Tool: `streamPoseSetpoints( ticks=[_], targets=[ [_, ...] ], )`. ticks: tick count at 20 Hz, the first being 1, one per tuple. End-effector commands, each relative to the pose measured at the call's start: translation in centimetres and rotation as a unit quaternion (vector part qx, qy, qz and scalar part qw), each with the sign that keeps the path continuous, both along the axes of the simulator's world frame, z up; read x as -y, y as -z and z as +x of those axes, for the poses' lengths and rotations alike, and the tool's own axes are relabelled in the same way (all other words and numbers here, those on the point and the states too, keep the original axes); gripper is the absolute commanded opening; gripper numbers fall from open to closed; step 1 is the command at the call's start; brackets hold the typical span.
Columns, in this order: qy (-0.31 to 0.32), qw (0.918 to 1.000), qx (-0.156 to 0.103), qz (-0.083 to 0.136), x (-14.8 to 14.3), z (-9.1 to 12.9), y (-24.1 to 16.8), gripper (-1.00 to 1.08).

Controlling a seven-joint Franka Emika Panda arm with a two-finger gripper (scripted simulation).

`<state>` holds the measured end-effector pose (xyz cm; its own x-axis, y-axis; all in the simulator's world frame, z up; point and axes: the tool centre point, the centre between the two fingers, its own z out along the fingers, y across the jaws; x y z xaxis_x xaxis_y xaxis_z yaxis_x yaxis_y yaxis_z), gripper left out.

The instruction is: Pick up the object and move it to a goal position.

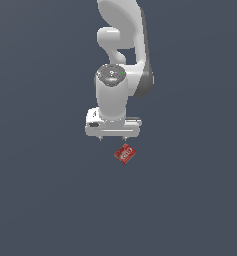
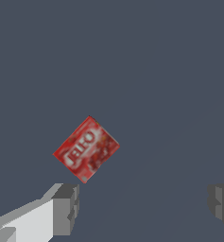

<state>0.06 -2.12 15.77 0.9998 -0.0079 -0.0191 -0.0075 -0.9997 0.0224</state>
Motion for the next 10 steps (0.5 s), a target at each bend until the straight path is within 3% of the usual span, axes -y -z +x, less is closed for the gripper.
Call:
streamPoseSetpoints(
  ticks=[1, 10],
  targets=[
    [0.0, 1.0, 0.0, 0.0, 0.0, 0.0, 0.0, 1.0],
    [-0.004, 0.9995, -0.03, -0.003, -0.6, -1.6, 1.3, 1.0]
  ],
)
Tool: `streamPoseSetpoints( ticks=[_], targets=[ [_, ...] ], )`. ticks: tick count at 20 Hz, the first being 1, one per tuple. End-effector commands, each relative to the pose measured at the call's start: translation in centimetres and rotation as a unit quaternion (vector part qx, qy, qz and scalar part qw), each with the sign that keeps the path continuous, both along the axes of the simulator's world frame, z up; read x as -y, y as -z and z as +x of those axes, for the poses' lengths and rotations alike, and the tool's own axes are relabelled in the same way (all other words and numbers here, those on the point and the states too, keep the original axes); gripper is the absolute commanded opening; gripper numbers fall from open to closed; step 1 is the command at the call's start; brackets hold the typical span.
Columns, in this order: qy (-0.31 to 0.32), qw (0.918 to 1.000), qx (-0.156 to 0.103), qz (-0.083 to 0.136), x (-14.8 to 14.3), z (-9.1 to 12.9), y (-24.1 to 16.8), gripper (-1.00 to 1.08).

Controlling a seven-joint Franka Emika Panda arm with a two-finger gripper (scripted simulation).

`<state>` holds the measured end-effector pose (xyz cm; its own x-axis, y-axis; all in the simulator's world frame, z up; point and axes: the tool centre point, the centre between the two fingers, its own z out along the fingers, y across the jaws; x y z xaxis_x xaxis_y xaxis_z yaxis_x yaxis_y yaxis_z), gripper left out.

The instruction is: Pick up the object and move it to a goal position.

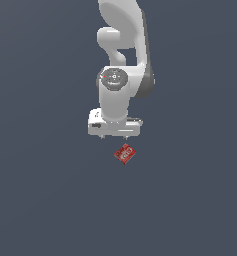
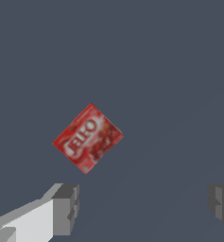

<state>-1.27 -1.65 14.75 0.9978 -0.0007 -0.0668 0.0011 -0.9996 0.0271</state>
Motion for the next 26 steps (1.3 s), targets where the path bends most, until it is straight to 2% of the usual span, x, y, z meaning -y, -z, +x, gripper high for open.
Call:
streamPoseSetpoints(
  ticks=[1, 14, 21, 26],
  targets=[
    [-0.001, 1.0, -0.008, -0.001, -0.2, -0.4, 0.3, 1.0],
    [0.018, 0.9998, -0.005, -0.001, -0.4, -0.3, 0.7, 1.0],
    [0.068, 0.9977, 0.001, 0.0, -1.2, 0.0, 1.8, 1.0],
    [0.123, 0.9924, 0.008, 0.0, -2.0, 0.2, 2.9, 1.0]
  ],
)
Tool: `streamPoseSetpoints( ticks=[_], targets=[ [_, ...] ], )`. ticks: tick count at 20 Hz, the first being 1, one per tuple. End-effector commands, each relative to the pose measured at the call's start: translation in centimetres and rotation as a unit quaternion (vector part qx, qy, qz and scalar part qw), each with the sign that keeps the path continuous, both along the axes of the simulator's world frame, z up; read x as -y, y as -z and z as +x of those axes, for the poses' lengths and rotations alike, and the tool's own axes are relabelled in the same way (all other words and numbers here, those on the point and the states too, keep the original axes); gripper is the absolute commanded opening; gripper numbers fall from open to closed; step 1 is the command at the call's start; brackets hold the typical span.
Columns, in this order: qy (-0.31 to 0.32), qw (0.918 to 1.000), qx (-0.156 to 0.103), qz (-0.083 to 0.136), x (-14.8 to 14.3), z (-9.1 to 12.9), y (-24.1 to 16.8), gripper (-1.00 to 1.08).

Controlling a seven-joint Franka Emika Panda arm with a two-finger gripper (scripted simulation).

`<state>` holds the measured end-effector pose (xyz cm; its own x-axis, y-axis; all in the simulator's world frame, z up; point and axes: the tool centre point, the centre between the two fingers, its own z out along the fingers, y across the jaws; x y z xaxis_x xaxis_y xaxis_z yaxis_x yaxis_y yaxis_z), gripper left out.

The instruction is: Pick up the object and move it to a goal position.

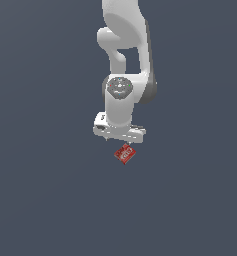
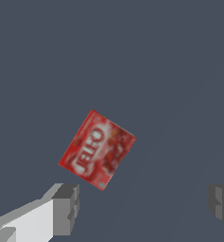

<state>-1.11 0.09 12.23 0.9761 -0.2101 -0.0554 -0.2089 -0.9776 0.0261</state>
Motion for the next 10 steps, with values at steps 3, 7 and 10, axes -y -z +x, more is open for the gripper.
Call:
streamPoseSetpoints(
  ticks=[3, 7, 10],
  targets=[
    [0.057, 0.9984, 0.006, 0.0, -0.8, 0.2, 1.2, 1.0],
    [0.109, 0.9939, 0.012, 0.0, -1.5, 0.4, 2.3, 1.0],
    [0.148, 0.9888, 0.016, -0.001, -2.0, 0.5, 3.0, 1.0]
  ],
)
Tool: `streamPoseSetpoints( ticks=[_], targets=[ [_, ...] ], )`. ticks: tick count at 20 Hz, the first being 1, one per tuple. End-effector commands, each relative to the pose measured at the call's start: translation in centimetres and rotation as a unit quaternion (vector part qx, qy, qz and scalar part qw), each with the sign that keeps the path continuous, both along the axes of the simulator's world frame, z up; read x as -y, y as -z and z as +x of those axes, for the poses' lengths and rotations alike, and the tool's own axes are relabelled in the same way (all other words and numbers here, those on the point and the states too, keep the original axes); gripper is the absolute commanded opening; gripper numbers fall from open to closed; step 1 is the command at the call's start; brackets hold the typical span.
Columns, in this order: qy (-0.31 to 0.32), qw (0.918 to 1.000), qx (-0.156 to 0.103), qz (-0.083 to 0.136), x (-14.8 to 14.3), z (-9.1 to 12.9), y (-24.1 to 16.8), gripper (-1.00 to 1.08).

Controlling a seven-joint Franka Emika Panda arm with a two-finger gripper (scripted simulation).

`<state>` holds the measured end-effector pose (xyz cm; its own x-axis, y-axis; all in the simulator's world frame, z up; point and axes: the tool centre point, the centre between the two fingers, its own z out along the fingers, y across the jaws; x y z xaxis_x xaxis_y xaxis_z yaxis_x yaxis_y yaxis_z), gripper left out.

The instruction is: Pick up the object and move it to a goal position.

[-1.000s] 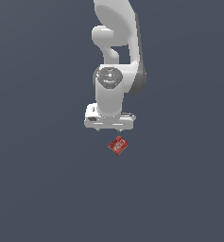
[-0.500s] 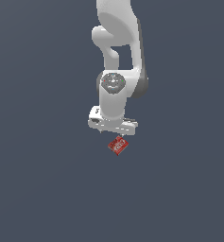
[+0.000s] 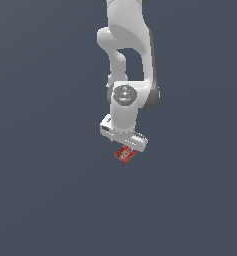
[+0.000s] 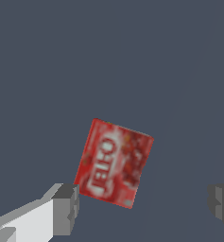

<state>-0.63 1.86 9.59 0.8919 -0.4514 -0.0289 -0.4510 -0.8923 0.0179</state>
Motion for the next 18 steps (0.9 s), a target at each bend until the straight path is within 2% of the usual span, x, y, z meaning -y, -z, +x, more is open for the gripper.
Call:
streamPoseSetpoints(
  ticks=[1, 9, 18],
  targets=[
    [0.034, 0.9994, 0.004, 0.0, -0.4, 0.1, 0.7, 1.0],
    [0.114, 0.9934, 0.012, -0.001, -1.4, 0.3, 2.3, 1.0],
    [0.154, 0.988, 0.017, -0.001, -1.8, 0.4, 3.0, 1.0]
  ],
)
